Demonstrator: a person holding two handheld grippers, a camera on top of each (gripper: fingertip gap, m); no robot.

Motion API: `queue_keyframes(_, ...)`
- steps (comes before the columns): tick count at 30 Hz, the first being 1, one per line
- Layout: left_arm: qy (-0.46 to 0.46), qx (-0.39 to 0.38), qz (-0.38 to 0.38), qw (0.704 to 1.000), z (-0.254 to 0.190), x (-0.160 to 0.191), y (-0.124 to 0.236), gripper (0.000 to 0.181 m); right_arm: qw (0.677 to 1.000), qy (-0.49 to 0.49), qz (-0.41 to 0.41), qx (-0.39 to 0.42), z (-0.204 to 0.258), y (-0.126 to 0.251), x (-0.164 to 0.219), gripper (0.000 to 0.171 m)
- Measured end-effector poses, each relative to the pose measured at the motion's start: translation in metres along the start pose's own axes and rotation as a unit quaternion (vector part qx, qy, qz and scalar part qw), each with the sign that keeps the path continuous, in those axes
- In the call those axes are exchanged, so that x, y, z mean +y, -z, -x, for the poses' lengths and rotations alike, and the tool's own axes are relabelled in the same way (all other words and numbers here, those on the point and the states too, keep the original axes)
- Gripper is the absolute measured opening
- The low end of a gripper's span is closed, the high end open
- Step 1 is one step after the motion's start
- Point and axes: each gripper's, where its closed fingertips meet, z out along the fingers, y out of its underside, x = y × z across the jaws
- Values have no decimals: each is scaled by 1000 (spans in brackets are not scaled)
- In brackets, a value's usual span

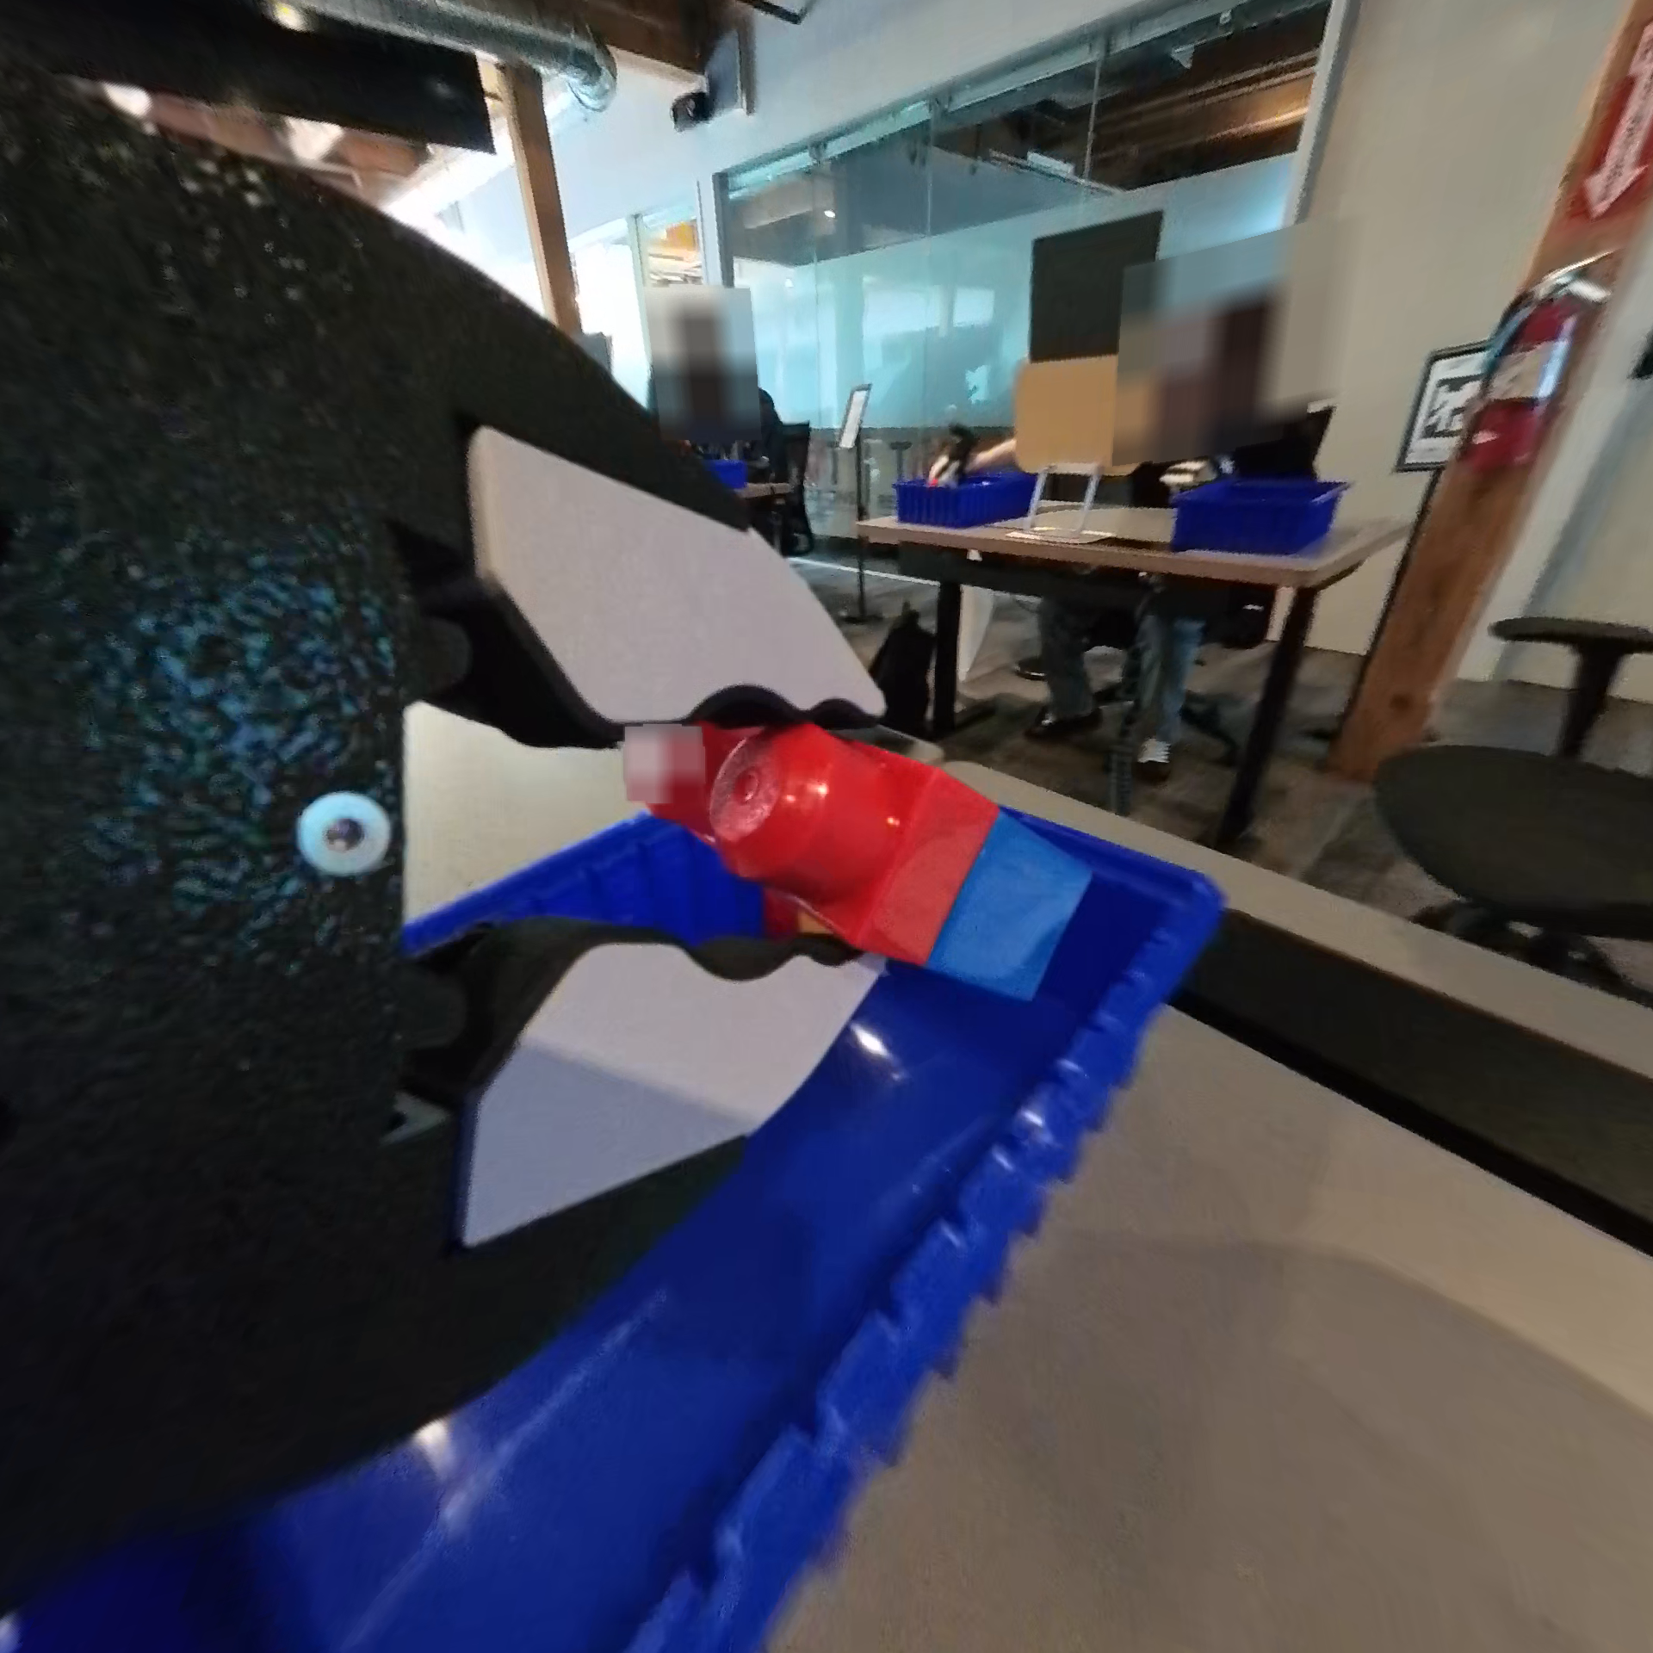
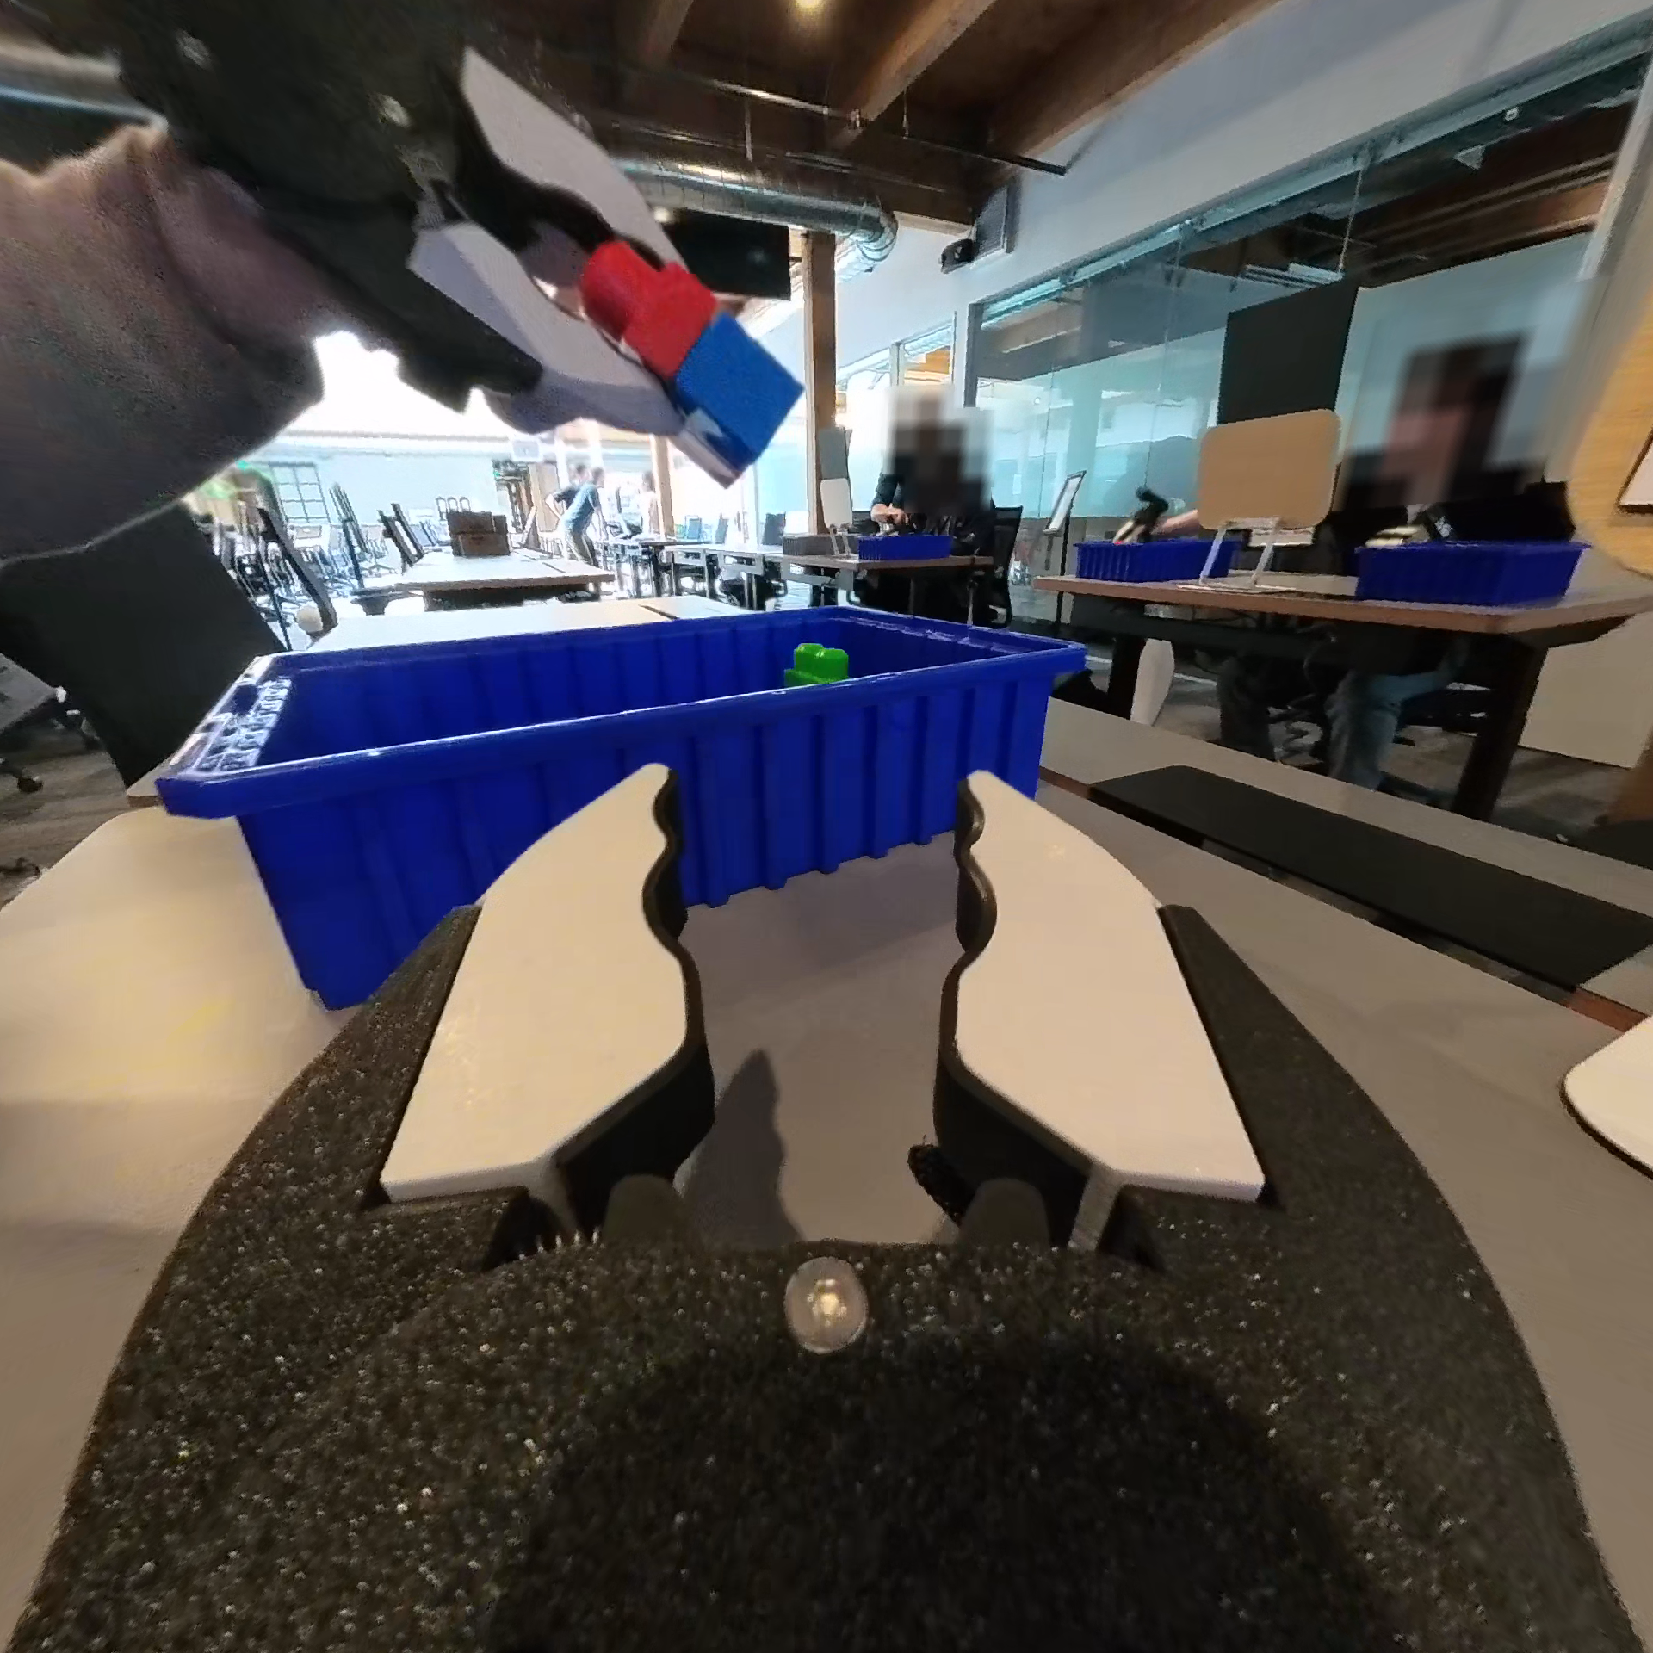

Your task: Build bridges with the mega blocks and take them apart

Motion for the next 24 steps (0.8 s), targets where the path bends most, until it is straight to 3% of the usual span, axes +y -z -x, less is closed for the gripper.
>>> queue_keyframes(6,53,0,-57,997,-28,-73,29,44,1000,4,-13,13,-3,16,-7,57)
queue_keyframes(11,140,60,-123,981,-73,-122,26,43,999,24,-13,41,-11,48,-14,56)
queue_keyframes(14,192,129,-185,955,-106,-146,18,43,999,20,-18,47,-20,72,-19,59)
queue_keyframes(18,238,259,-278,894,-152,-170,7,43,1000,11,-8,20,-30,98,-20,63)
queue_keyframes(24,270,460,-418,735,-197,-193,23,43,998,-33,14,-47,-36,103,-13,67)
